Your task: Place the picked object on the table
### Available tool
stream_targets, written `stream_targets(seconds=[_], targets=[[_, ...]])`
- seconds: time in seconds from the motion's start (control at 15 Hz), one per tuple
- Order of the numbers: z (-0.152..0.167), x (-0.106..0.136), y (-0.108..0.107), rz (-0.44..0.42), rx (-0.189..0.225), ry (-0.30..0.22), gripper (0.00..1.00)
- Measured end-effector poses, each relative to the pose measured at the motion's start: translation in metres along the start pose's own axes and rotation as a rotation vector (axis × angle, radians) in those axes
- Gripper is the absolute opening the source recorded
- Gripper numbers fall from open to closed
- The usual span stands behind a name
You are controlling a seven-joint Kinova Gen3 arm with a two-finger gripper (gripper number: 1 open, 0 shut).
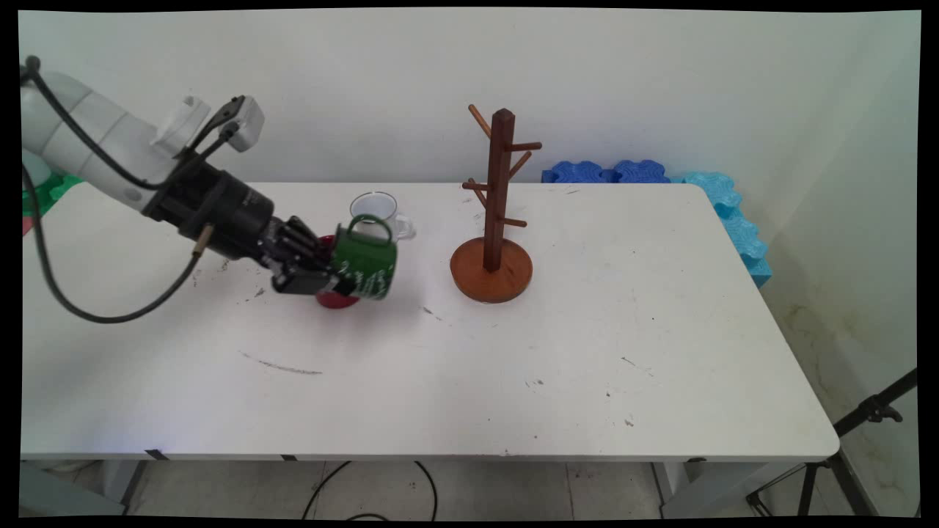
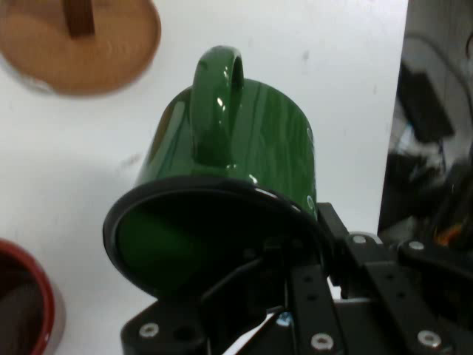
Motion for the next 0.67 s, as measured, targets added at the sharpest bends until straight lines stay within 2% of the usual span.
stream_targets(seconds=[0.67], targets=[[-0.0066, 0.0084, 0.0008, 0.152, 0.067, -0.336, 0.00]])
